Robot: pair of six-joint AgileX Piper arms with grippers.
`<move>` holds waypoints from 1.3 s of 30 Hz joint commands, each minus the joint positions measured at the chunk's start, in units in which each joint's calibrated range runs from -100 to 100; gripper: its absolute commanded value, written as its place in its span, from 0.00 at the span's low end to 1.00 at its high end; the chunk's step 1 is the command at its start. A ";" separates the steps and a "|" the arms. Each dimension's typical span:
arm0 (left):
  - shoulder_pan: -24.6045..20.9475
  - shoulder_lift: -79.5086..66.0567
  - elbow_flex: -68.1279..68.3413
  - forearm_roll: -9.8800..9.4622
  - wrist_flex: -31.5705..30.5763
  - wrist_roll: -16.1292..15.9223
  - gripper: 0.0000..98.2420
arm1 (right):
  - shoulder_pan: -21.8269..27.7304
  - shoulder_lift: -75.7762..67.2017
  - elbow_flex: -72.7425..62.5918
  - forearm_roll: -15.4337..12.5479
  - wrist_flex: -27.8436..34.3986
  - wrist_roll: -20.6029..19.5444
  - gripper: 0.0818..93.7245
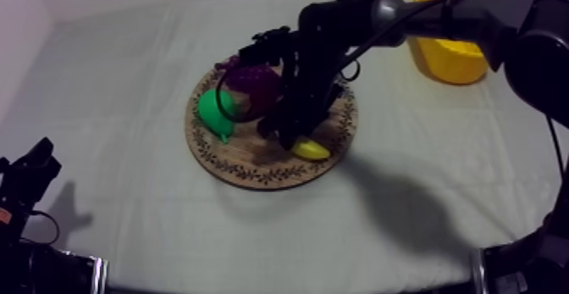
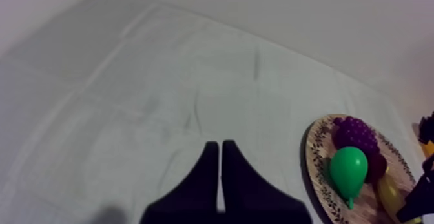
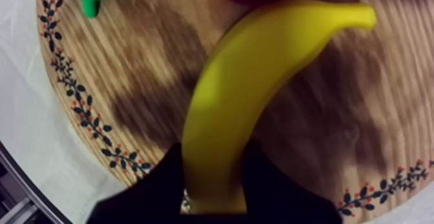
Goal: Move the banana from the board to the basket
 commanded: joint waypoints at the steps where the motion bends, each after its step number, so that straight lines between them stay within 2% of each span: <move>1: -0.03 -0.03 0.03 -0.01 0.02 0.00 0.00 | -0.11 0.04 0.20 0.09 0.44 0.27 0.19; 9: -0.03 -0.03 0.03 -0.01 0.02 0.00 0.00 | -0.17 -3.98 1.12 0.11 1.83 0.82 0.15; 16: -0.03 -0.03 0.03 -0.01 0.02 0.00 0.00 | 4.22 -12.94 -1.16 -1.13 7.19 0.55 0.14; 26: -0.03 -0.03 0.03 -0.01 0.02 0.00 0.00 | 13.17 -20.09 -5.70 0.28 9.84 0.44 0.14; 39: -0.03 -0.03 0.03 -0.01 0.02 0.00 0.00 | 27.43 -20.12 -7.56 2.77 8.52 2.35 0.14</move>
